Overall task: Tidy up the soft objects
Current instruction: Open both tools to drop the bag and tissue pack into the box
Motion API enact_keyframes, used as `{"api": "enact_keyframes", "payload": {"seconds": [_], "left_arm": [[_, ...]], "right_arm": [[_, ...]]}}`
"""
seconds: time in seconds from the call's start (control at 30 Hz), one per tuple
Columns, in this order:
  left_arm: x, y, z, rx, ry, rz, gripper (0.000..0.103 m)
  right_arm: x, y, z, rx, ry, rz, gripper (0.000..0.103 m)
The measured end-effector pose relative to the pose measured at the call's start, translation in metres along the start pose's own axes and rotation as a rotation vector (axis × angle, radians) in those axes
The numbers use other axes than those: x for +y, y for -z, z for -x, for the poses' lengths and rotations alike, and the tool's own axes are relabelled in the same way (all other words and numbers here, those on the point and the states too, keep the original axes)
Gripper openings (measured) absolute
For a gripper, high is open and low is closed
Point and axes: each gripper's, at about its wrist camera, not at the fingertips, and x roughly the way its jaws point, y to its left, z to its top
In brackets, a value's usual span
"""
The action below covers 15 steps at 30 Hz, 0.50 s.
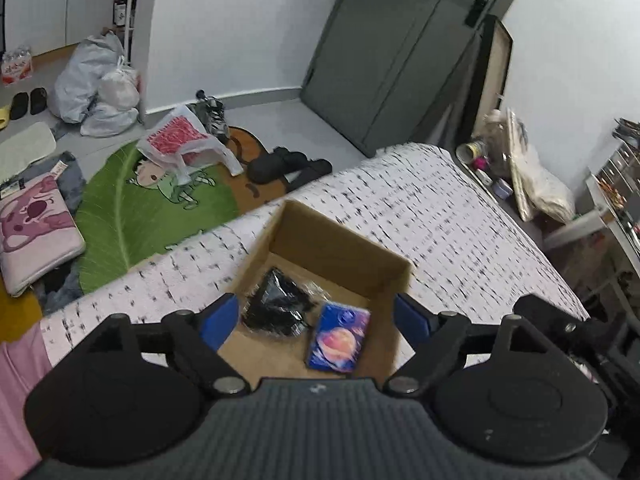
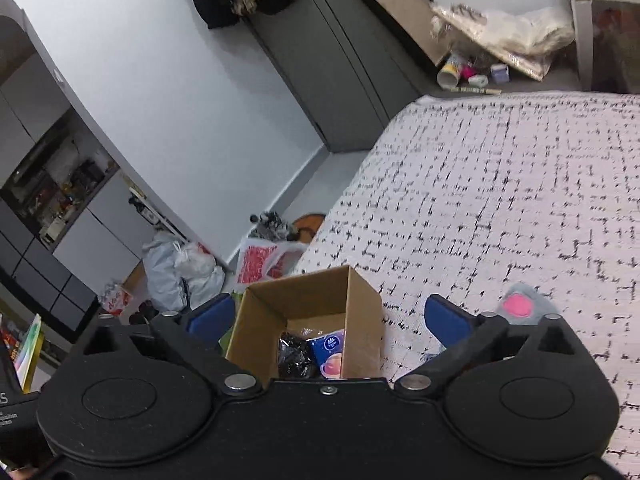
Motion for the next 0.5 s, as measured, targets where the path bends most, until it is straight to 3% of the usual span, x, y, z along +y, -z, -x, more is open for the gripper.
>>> {"api": "enact_keyframes", "payload": {"seconds": [0.2, 0.33, 0.5], "left_arm": [[-0.007, 0.009, 0.018, 0.034, 0.033, 0.025, 0.083], [-0.016, 0.012, 0.035, 0.007, 0.043, -0.034, 0.083], [-0.018, 0.017, 0.054, -0.038, 0.033, -0.018, 0.083]], "right_arm": [[-0.001, 0.002, 0.023, -0.025, 0.012, 0.053, 0.103], [0.002, 0.000, 0.036, -0.037, 0.035, 0.155, 0.103], [0.003, 0.000, 0.059, -0.095, 0.036, 0.204, 0.103]]}}
